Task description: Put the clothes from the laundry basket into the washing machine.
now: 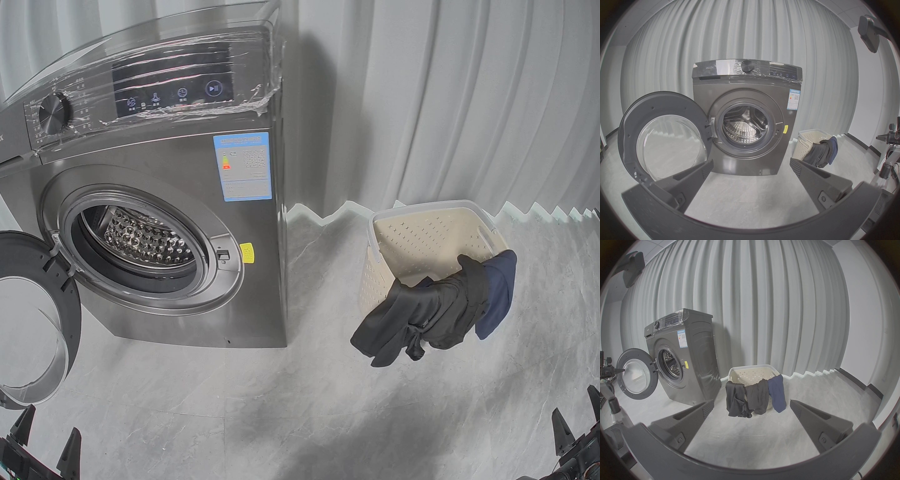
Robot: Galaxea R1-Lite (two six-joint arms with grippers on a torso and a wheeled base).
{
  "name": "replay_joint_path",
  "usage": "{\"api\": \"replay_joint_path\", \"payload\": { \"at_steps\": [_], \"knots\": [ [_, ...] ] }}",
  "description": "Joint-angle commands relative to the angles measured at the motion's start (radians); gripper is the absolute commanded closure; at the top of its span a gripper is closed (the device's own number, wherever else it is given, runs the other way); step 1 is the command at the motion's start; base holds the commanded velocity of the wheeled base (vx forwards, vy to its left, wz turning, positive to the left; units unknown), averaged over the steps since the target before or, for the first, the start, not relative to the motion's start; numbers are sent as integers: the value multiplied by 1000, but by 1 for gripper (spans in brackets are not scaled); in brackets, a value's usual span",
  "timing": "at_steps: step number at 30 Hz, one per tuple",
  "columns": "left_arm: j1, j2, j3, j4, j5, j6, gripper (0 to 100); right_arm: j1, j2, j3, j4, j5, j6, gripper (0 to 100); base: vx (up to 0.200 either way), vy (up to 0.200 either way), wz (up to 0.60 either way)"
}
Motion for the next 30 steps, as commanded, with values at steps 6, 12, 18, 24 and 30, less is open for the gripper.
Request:
{"api": "replay_joint_path", "payload": {
  "at_steps": [6,12,18,24,30],
  "knots": [
    [0,-17,15,1,2,-1,0,0,-15,8,0,0,0,0,0,-200,0],
    [0,-17,15,1,2,-1,0,0,-15,8,0,0,0,0,0,-167,0],
    [0,-17,15,-1,2,-1,0,0,-15,8,0,0,0,0,0,0,0],
    [0,-17,15,1,2,-1,0,0,-15,8,0,0,0,0,0,-133,0],
    [0,-17,15,-1,2,-1,0,0,-15,8,0,0,0,0,0,-200,0]
  ]
}}
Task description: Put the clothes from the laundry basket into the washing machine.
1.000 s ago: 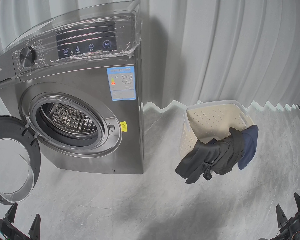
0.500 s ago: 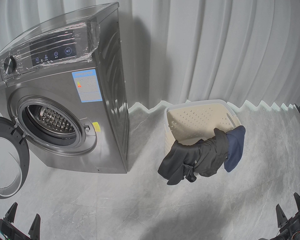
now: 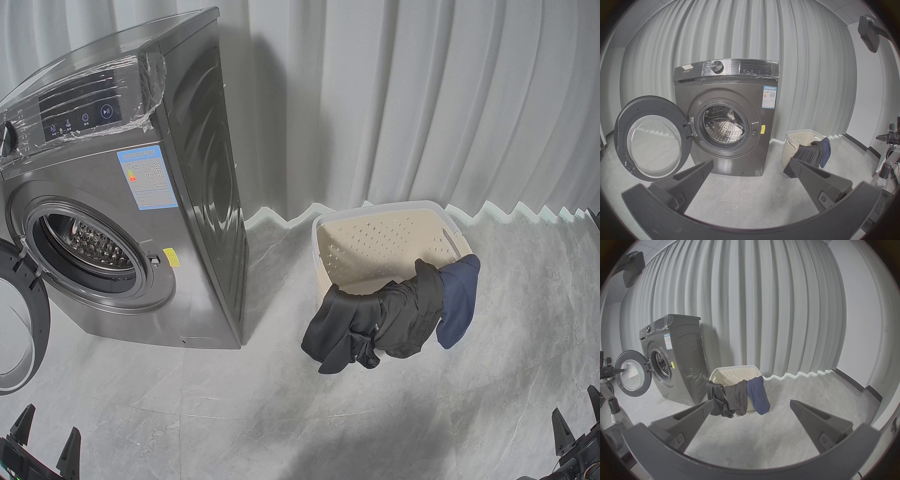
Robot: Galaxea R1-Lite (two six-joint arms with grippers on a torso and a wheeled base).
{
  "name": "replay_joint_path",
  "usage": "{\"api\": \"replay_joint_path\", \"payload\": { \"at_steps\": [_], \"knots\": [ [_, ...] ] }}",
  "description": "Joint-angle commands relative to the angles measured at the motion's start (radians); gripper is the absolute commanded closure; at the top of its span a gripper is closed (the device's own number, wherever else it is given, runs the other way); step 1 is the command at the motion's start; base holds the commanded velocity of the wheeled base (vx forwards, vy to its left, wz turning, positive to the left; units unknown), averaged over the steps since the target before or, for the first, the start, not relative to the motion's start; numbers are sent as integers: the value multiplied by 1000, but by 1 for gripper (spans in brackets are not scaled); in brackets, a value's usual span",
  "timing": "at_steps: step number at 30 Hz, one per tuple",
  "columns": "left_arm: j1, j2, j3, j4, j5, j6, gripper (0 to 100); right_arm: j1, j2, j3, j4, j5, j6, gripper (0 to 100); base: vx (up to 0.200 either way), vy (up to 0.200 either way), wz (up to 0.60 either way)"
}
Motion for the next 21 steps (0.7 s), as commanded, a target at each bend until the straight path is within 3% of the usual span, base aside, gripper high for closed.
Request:
{"api": "replay_joint_path", "payload": {
  "at_steps": [1,14,21],
  "knots": [
    [0,-17,15,1,0,0,0,1,-16,8,0,0,0,0,0,-200,0],
    [0,-17,15,1,0,0,0,1,-16,8,0,0,0,0,0,-200,0],
    [0,-17,15,-1,0,0,0,1,-16,8,0,0,0,0,0,0,0]
  ]
}}
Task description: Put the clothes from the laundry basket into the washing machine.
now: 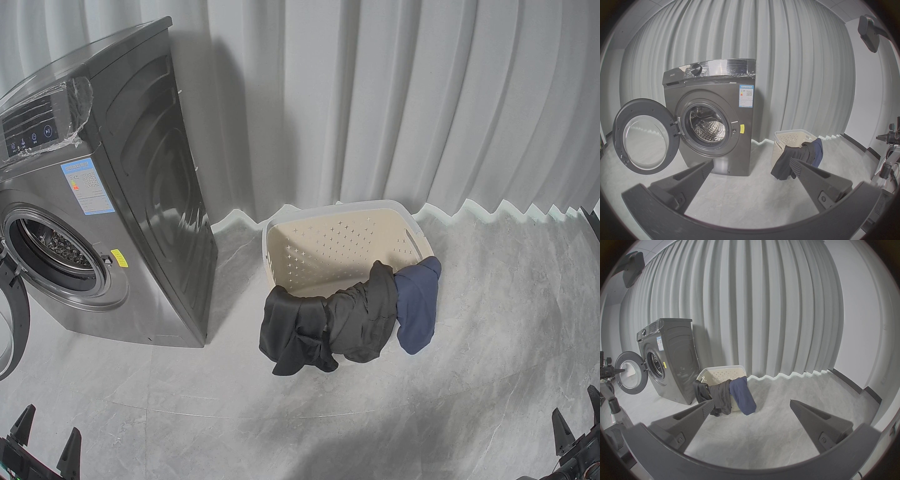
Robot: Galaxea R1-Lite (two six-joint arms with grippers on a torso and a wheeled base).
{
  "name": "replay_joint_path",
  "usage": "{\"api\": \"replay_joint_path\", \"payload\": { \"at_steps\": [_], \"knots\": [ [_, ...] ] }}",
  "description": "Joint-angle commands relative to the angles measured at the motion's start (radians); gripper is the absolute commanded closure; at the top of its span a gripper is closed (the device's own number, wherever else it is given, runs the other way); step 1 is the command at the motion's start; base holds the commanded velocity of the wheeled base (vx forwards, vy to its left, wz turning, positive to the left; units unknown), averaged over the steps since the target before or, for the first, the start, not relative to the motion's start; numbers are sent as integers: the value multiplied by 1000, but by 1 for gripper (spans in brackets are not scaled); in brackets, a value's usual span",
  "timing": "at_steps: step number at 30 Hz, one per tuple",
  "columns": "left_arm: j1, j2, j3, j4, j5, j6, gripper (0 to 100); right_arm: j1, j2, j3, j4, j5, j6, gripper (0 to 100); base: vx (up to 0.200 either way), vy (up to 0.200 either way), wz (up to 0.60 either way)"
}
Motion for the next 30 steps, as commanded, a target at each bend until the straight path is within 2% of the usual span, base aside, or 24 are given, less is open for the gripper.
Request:
{"api": "replay_joint_path", "payload": {
  "at_steps": [1,5,14,20,30],
  "knots": [
    [0,-17,15,0,0,0,0,0,-16,8,0,0,0,0,0,0,0],
    [0,-17,15,-2,0,0,0,0,-16,8,0,2,0,0,0,0,0],
    [0,-17,15,-2,0,0,0,0,-16,8,0,0,0,0,200,0,0],
    [0,-17,15,-2,0,0,0,0,-16,8,0,0,0,0,0,0,0],
    [0,-18,15,-2,0,0,0,0,-16,8,0,0,0,0,0,-200,0]
  ]
}}
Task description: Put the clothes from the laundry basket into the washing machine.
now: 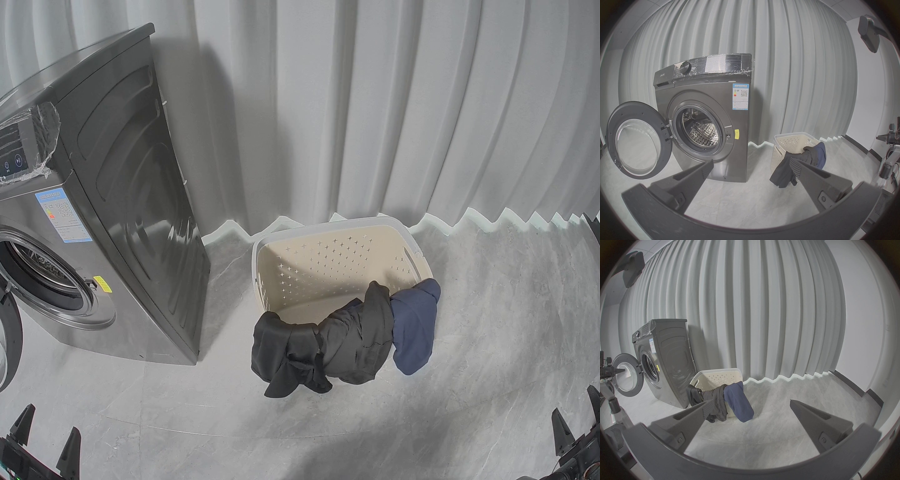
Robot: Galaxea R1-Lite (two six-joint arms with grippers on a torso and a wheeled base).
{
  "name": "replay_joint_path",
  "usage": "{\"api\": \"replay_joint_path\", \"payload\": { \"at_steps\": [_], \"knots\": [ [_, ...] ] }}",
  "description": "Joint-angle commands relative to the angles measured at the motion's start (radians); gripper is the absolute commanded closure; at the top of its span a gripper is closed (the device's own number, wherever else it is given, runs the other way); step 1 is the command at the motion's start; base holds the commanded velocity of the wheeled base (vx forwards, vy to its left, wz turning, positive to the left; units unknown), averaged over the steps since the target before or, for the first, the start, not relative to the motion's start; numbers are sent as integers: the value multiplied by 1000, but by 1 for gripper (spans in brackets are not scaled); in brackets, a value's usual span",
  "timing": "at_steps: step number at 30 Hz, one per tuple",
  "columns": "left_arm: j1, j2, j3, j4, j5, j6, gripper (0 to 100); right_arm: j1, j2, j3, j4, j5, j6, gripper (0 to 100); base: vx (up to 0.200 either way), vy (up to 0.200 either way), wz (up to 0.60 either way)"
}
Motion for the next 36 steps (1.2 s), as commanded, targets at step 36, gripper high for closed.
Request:
{"api": "replay_joint_path", "payload": {
  "at_steps": [36],
  "knots": [
    [0,-17,15,-1,0,1,0,1,-16,7,2,3,0,0,83,-61,0]
  ]
}}
